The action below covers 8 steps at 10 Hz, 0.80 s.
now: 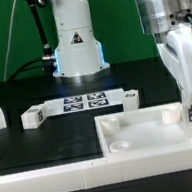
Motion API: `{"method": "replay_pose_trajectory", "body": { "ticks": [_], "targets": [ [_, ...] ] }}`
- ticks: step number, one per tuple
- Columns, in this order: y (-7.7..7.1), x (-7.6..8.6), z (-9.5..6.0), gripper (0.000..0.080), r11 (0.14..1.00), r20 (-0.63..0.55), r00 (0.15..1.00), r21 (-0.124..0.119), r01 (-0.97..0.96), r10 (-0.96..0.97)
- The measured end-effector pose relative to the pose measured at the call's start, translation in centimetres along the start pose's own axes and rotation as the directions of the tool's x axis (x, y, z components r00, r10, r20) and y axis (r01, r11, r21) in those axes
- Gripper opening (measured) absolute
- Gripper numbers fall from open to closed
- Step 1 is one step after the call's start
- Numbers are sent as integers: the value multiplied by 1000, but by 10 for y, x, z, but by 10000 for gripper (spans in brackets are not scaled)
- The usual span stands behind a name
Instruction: Assemble one leg
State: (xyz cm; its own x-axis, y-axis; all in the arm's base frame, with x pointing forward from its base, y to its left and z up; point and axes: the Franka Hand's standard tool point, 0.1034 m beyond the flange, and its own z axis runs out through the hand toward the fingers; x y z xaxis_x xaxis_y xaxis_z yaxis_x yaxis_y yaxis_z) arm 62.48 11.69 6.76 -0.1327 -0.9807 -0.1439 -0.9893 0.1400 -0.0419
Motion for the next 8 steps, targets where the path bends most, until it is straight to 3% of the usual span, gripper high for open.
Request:
{"method": "replay_pose_trajectory", "body": {
  "ticks": [4, 6, 8],
  "targets": [
    [0, 3, 0, 649, 910, 3, 910, -8, 414, -414],
    [0, 3, 0, 649, 856, 5, 856, -7, 517, -517],
    [0, 2, 0, 649, 857, 5, 857, -7, 515, -515]
  ]
}}
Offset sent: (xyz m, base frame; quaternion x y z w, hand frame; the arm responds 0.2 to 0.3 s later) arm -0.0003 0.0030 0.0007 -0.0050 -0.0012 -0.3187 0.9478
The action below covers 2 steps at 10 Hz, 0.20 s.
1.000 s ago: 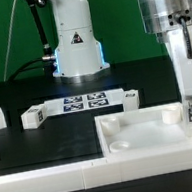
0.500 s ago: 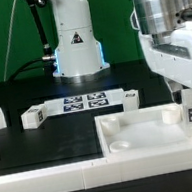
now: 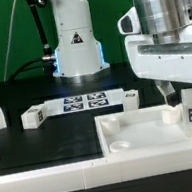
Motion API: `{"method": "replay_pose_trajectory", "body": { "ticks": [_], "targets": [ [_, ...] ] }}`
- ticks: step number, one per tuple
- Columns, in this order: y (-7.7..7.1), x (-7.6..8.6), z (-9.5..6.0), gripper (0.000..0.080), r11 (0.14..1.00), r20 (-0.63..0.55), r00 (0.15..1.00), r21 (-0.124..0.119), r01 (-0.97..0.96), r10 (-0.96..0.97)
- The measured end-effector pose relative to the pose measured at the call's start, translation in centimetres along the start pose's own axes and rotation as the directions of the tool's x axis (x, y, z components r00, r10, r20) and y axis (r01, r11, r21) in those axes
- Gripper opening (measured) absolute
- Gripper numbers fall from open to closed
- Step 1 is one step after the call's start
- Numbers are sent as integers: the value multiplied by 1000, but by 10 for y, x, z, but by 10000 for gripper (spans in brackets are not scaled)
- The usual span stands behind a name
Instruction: Assemble one leg
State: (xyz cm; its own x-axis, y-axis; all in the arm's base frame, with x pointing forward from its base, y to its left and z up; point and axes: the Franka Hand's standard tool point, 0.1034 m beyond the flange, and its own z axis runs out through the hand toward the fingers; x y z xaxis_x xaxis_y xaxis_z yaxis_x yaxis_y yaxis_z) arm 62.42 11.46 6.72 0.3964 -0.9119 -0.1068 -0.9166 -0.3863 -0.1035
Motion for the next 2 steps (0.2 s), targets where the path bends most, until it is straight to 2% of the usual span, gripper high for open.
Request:
{"method": "replay_pose_trajectory", "body": {
  "ticks": [2],
  "targets": [
    [0, 0, 0, 649, 1000, 0, 1000, 0, 1, -1]
  ]
}}
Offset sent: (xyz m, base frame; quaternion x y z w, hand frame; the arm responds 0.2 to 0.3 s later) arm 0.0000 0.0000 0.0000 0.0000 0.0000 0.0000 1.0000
